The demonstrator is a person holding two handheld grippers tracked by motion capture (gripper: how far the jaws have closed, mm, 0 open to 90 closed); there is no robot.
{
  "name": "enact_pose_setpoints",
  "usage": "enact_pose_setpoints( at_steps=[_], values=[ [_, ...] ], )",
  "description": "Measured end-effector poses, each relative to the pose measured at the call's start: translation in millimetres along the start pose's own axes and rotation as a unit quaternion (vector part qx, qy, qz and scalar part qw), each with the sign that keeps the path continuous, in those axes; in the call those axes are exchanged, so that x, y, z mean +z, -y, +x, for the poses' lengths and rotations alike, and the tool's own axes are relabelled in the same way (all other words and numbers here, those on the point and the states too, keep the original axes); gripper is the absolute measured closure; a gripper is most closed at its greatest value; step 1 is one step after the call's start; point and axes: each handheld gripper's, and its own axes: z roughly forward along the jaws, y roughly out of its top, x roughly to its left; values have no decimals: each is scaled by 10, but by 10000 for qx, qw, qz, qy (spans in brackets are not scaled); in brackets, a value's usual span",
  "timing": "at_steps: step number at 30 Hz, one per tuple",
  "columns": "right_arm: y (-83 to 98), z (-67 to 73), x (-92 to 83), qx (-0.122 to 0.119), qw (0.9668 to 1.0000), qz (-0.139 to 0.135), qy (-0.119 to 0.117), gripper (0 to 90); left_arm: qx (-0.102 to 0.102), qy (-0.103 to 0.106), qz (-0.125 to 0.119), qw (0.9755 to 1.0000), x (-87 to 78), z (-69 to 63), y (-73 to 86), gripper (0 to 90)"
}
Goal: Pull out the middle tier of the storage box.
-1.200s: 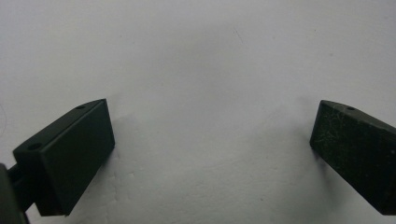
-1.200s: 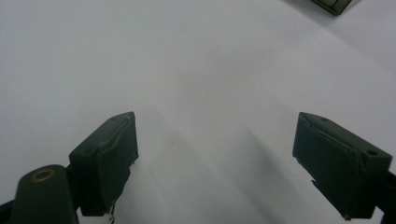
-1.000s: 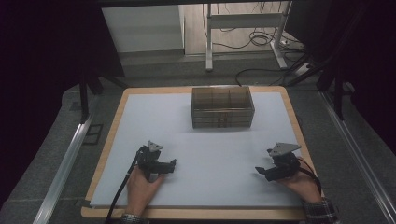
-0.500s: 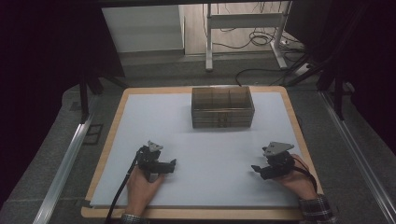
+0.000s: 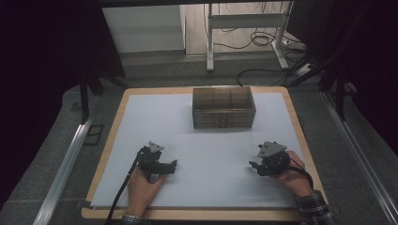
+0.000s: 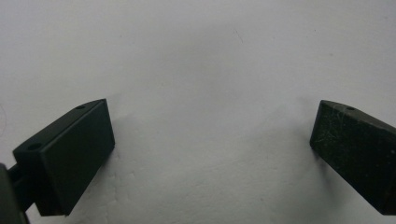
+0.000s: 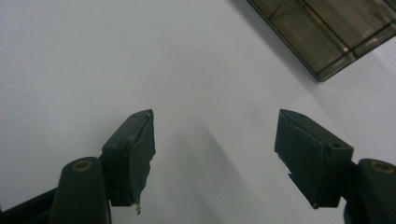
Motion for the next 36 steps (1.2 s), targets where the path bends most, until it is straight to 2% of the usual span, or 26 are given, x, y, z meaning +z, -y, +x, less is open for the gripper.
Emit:
enact_pose_setpoints(
  at_steps=[9, 19, 28, 31, 36],
  values=[
    [-101, 13, 62, -237, 9997, 2, 109, 290, -3, 1, 0, 10000, 0, 0, 0, 0],
    [-179, 21, 146, -389, 9990, 19, 232, 301, -2, 1, 1, 10000, 0, 0, 0, 0],
    [-264, 47, 218, -684, 9962, 3, 542, 353, -2, 1, 0, 10000, 0, 0, 0, 0],
    [-279, 47, 245, -694, 9960, -18, 567, 365, -2, 2, 1, 10000, 0, 0, 0, 0],
    [-308, 57, 298, -861, 9938, -21, 697, 383, -3, 2, 0, 10000, 0, 0, 0, 0]
  ],
)
